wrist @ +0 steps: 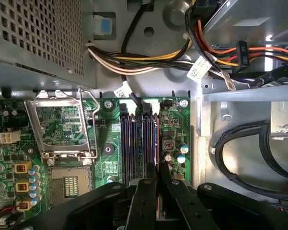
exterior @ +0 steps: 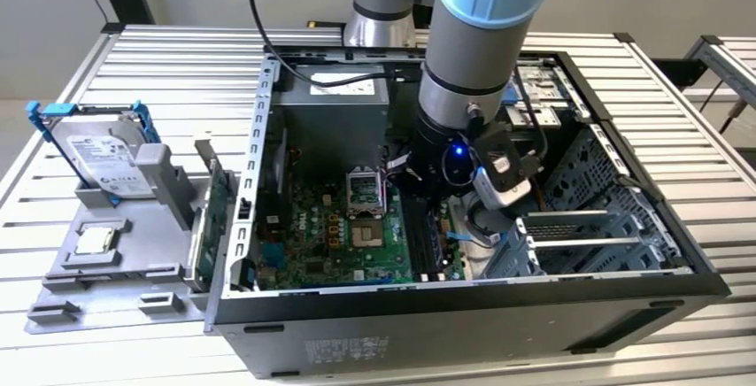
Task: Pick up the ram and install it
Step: 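Insert the ram into the slot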
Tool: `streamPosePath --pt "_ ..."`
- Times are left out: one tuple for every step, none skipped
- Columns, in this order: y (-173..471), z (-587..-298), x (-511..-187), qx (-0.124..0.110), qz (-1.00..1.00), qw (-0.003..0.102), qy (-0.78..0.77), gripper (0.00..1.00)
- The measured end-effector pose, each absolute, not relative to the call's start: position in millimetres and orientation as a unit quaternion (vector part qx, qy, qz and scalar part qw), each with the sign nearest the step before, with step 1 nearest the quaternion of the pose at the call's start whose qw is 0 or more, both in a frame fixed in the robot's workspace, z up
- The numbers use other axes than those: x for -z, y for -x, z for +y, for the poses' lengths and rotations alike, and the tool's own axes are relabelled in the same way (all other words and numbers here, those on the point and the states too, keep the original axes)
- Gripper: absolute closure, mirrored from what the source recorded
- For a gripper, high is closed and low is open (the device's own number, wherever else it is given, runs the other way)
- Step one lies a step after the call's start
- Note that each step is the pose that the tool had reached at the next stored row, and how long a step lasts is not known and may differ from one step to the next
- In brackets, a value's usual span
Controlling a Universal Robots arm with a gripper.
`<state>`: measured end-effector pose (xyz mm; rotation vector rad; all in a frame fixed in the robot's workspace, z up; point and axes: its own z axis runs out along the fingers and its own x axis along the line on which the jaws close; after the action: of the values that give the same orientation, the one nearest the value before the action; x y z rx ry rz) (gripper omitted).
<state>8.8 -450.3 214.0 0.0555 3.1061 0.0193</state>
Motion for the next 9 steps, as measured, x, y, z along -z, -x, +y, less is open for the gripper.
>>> streamPosePath --pt "-8.8 -450.0 -214.0 -0.006 1.000 0.018 -0.018 1.00" --pt "-8.8 -449.6 -214.0 -0.006 1.000 0.018 -0.018 1.00" --pt "-8.8 -449.1 -214.0 -0.006 1.000 0.018 -0.018 1.00" --pt "-8.8 -448.5 -214.0 -0.006 1.000 0.018 -0.018 1.00" --pt "-8.8 -448.1 -214.0 -0.006 1.000 0.018 -0.018 1.00" --pt "-8.9 -448.0 -213.9 -0.006 1.000 0.018 -0.018 1.00" --pt "-9.0 -447.8 -213.6 -0.006 1.000 0.017 -0.018 1.00" --pt "-9.3 -447.6 -213.4 -0.006 1.000 0.017 -0.016 1.00" --pt "-9.5 -447.6 -213.4 -0.006 1.000 0.017 -0.015 1.00"
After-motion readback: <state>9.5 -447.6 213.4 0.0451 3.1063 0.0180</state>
